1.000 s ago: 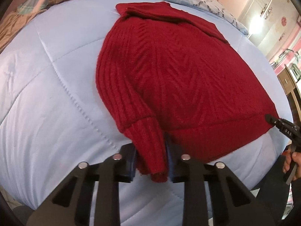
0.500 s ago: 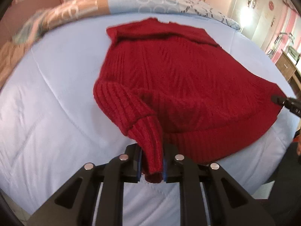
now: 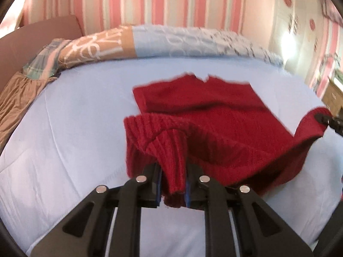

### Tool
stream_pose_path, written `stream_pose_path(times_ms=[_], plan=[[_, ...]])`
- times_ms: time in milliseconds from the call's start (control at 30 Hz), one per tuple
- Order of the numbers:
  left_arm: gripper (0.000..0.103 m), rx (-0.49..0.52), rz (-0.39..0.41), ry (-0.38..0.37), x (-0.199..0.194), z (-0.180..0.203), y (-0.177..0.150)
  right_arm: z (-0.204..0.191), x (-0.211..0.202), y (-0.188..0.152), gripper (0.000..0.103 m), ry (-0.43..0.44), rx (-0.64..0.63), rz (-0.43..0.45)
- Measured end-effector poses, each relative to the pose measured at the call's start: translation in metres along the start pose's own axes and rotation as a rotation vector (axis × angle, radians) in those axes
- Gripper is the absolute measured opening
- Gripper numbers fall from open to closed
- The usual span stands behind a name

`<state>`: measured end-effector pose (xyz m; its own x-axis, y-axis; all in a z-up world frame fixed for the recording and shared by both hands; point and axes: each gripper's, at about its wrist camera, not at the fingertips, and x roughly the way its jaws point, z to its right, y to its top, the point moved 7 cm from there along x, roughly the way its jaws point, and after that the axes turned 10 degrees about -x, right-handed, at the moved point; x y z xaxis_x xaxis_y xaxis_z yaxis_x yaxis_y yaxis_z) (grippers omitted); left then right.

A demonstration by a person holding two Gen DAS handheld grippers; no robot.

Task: Fold small clothes
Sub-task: 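Lift the hem with both tools and fold it over toward the collar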

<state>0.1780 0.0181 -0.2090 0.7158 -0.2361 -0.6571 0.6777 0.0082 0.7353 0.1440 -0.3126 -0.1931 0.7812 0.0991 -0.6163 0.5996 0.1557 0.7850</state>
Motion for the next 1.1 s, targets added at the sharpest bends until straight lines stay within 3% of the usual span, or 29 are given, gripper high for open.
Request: stream_pose_path(times_ms=[133,633,800,1000,1100], plan=[[0.016,-0.055,0.049,-0.015,0.012,-0.009,0.044,0.022,0.014,0.038,0.009,-0.02,0.017,0.068],[0.016,0.037,0.072,0.0,0.125,0.001,0.143,0.072,0.132,0.114,0.009,-0.062,-0.007,0.098],[0.016,0.023,-0.001,0.001,0.18,-0.002,0.15,0.091,0.186,0.112,0.009,-0.045,0.03,0.015],[0.017,-0.004,-0.132,0.019,0.232,-0.013,0.126,0.093,0.235,0.084,0.009,-0.013,0.041,-0.106],[0.037,-0.014,-0.134,0.018,0.227,-0.017,0.131,0.093,0.244,0.088,0.009,-0.005,0.044,-0.118]])
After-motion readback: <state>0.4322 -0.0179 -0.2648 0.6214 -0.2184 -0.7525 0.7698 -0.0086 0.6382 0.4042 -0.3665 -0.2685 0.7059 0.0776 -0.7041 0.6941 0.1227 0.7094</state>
